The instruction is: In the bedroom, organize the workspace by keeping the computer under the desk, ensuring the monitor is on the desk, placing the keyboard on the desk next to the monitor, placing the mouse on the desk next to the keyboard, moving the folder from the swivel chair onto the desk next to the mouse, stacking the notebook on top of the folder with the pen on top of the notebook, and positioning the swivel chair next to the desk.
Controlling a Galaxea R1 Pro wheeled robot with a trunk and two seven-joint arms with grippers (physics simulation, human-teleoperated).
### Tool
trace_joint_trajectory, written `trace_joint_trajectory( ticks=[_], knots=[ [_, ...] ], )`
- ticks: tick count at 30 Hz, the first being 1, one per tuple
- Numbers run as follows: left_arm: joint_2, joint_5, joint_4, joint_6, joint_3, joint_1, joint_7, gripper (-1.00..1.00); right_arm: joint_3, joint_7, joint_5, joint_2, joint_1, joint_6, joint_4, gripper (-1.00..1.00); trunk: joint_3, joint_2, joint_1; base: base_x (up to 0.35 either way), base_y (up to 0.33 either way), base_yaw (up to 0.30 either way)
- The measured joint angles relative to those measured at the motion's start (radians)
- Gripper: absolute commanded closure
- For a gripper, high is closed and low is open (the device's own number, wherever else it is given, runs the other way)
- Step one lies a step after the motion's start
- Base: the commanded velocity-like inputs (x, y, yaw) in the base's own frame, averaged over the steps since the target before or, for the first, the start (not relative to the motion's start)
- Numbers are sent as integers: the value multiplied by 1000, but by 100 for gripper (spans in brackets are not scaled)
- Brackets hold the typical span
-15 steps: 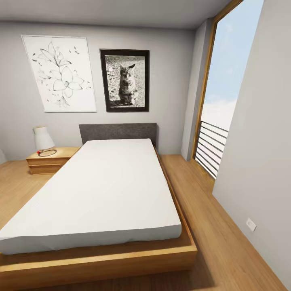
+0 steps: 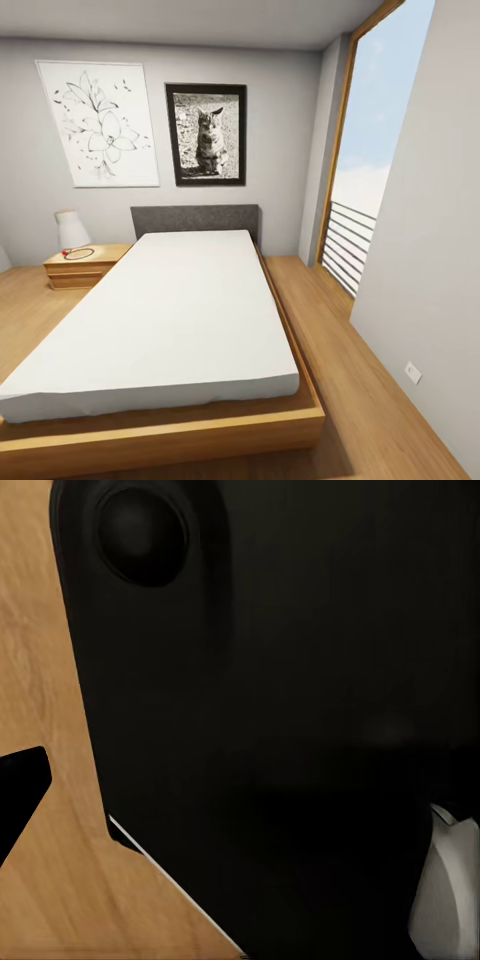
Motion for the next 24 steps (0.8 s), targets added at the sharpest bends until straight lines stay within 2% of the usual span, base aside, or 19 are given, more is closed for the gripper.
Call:
trace_joint_trajectory(
  ticks=[14, 24],
  knots=[
    [-1, -1, 0, -1, 0, 0, -1, -100, 1, 0, -4, 6, 0, -9, 0, -100, 44, 98, -54, 0, 0, 8],
    [-2, -1, 0, -1, 0, 0, -1, -100, -1, -1, -5, 6, 0, -41, -1, -100, 75, 168, -92, 0, 0, 189]
  ],
)
